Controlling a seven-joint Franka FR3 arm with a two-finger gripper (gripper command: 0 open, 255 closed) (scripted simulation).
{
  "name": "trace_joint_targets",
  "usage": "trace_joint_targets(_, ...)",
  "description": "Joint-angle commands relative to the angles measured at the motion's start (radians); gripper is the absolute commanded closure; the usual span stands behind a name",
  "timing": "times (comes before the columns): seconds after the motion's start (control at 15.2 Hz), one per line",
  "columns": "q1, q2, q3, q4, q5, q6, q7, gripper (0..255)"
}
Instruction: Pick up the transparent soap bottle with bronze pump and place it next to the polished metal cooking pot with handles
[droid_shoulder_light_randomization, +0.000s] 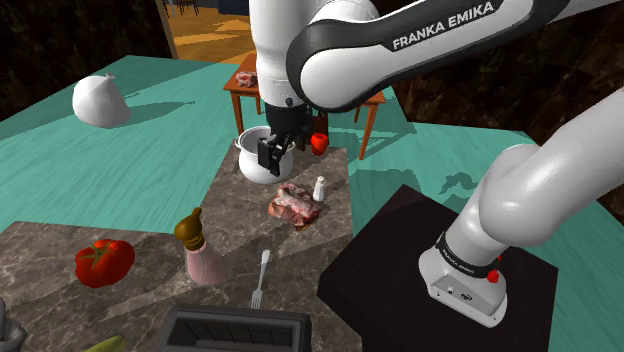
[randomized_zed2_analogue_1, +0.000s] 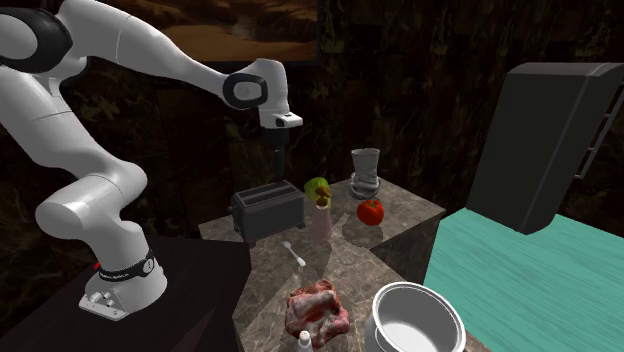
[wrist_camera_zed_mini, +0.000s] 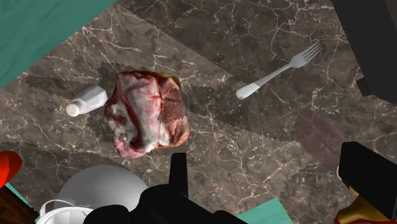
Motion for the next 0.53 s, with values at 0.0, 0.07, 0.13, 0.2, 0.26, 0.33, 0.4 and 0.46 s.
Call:
trace_joint_targets(0.0,-0.001,0.067,0.039,0.031,-0.027,0.038,0.054,0)
trace_joint_targets(0.07,-0.003,0.105,0.056,0.051,-0.046,0.054,0.082,0)
trace_joint_targets(0.13,-0.004,0.144,0.074,0.073,-0.068,0.068,0.111,0)
trace_joint_targets(0.2,-0.005,0.184,0.090,0.096,-0.092,0.081,0.141,0)
trace_joint_targets(0.26,-0.004,0.225,0.105,0.120,-0.119,0.093,0.173,0)
trace_joint_targets(0.33,-0.002,0.266,0.119,0.146,-0.149,0.102,0.205,0)
trace_joint_targets(0.4,0.003,0.309,0.129,0.173,-0.180,0.110,0.237,0)
trace_joint_targets(0.46,0.010,0.352,0.138,0.202,-0.213,0.115,0.270,0)
